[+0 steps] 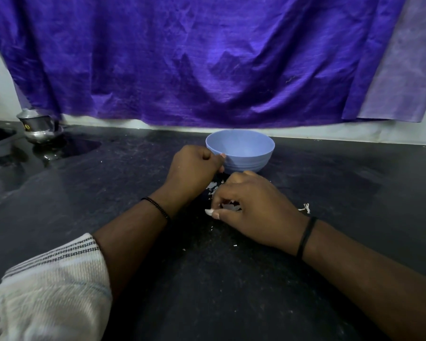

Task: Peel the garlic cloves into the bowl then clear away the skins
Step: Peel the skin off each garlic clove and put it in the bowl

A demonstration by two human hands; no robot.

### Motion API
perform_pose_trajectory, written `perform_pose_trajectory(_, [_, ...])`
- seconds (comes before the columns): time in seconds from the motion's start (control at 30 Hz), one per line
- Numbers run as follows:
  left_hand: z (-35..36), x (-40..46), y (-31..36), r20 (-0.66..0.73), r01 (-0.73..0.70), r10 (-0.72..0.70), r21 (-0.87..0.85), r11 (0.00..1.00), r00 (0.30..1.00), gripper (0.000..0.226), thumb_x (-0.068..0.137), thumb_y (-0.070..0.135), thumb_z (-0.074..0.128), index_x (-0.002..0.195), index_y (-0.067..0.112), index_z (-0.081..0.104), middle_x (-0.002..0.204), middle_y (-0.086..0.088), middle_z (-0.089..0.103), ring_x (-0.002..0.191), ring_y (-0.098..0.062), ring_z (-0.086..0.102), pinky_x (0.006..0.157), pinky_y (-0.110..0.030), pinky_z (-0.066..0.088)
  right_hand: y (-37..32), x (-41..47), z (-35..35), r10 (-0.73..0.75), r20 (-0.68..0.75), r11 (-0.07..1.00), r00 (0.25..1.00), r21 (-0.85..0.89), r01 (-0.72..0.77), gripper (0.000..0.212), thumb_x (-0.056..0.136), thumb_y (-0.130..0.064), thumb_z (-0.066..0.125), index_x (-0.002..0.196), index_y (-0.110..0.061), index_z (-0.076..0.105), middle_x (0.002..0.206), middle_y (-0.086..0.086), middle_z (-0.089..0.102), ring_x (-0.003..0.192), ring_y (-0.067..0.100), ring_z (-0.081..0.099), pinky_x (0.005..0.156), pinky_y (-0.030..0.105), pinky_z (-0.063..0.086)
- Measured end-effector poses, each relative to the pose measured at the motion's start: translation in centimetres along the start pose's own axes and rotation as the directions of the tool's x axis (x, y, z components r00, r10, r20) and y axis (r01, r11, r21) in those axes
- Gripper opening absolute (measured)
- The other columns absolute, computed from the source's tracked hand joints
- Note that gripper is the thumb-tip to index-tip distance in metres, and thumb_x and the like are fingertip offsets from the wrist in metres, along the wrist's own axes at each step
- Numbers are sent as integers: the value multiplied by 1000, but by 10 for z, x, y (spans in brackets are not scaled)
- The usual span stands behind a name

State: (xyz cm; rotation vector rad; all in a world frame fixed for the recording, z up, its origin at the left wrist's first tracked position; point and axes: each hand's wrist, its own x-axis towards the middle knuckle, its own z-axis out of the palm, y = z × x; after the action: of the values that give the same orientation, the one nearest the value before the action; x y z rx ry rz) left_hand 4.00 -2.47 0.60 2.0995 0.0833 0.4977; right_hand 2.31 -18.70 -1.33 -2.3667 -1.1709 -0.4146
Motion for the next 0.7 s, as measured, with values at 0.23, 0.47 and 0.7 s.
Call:
perform_pose_trajectory(0.23, [3,-7,2,57,26,-19,-122,992,998,31,93,31,66,67,15,74,45,5,56,40,-6,42,49,-23,35,8,-6,-26,364,-11,843,932,430,-324,8,85,-20,76,81,-18,70,72,-1,71,56,0,58,54,15,45])
perform_pose_trajectory(0.47, [8,-19,16,278,177,-57,-427,887,959,31,94,28,64,88,-1,74,72,-8,66,47,-13,51,40,-22,35,16,-7,-42,590,3,507,808,777,-373,14,85,-8,75,98,-9,72,85,10,77,69,11,64,59,20,50])
perform_pose_trajectory(0.7, [9,-24,18,291,189,-47,-483,855,955,11,82,10,76,88,2,75,75,-8,71,51,-11,54,41,-21,39,17,-7,-33,683,69,357,727,838,-414,10,88,-13,72,97,-9,74,87,6,78,78,15,72,68,24,54])
